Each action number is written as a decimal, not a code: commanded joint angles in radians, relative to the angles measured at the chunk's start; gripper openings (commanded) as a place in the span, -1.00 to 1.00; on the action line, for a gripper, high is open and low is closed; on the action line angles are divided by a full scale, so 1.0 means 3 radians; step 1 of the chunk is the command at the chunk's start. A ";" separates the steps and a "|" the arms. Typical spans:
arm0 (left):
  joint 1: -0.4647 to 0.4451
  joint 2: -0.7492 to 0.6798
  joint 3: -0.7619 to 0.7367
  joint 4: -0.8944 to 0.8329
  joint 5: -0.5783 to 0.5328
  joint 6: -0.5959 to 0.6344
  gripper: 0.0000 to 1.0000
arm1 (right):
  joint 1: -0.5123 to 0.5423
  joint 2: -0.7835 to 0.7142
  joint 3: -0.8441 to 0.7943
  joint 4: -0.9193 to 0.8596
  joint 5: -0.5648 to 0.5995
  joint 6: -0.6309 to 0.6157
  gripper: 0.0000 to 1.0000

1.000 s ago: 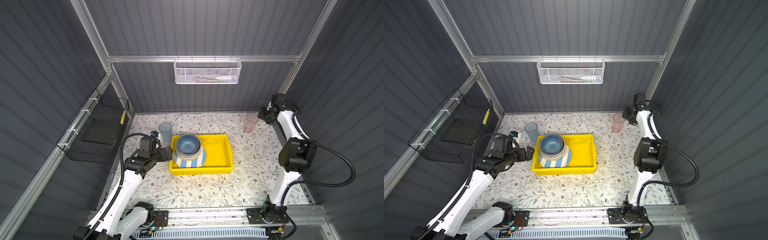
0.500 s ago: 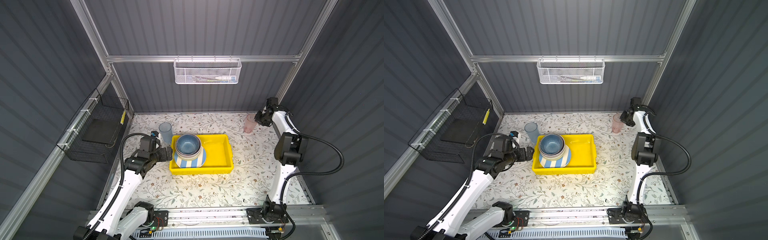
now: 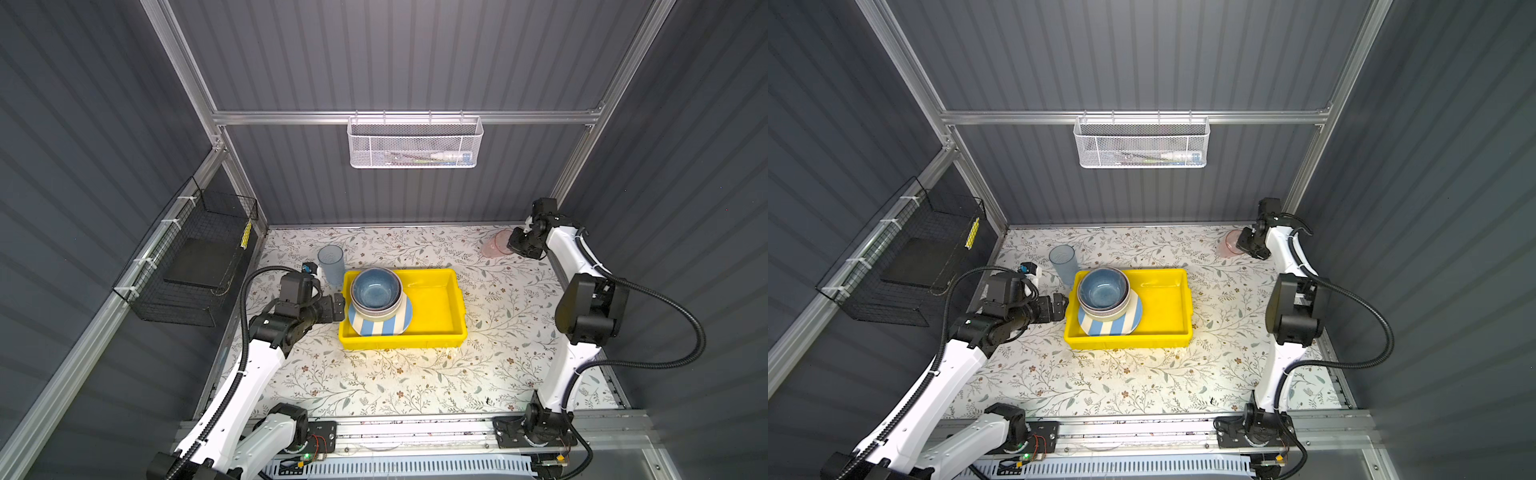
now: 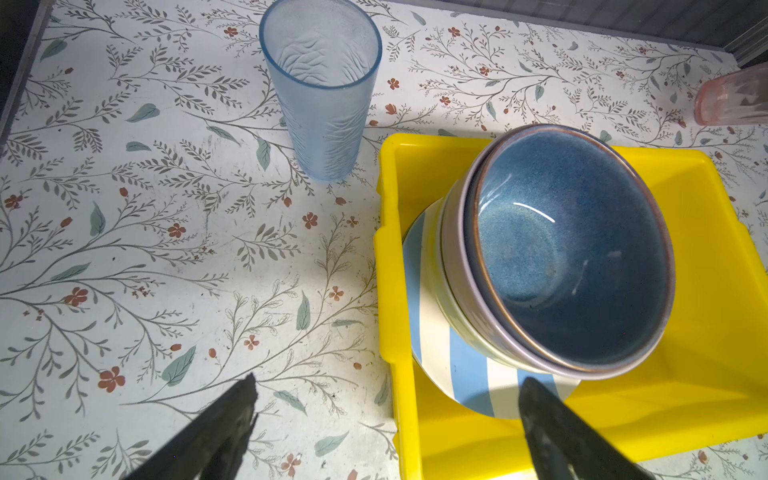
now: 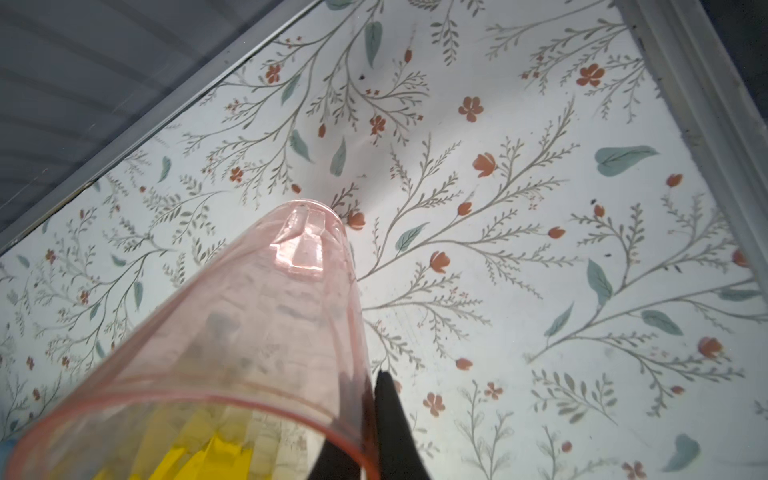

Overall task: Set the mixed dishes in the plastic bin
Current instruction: 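Lift the pink cup with the right gripper and carry it over the bin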

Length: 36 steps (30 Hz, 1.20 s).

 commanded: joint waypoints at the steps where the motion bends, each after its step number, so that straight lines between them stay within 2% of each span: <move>1: 0.0024 -0.0023 -0.0011 -0.0005 -0.0042 0.0070 0.99 | 0.0217 -0.0398 -0.0094 -0.0054 -0.0021 -0.0213 -1.00; 8: 0.0024 -0.0003 0.0011 -0.0036 -0.0075 0.0065 0.99 | 0.0658 -0.0801 0.0034 -0.0477 0.0105 -0.0530 -1.00; 19: 0.0024 -0.0040 0.0014 -0.0041 -0.0098 0.0068 0.99 | 0.1322 -0.0814 0.0118 -0.0901 0.0229 -0.0574 -1.00; 24: 0.0025 -0.0049 0.0014 -0.0051 -0.0103 0.0078 0.99 | 0.1448 -0.0734 0.0029 -0.0937 -0.0059 -0.0619 -1.00; 36: 0.0024 -0.0082 0.0010 -0.0057 -0.0114 0.0081 0.99 | 0.1532 -0.0245 0.0195 -0.1268 0.0302 -0.0534 -1.00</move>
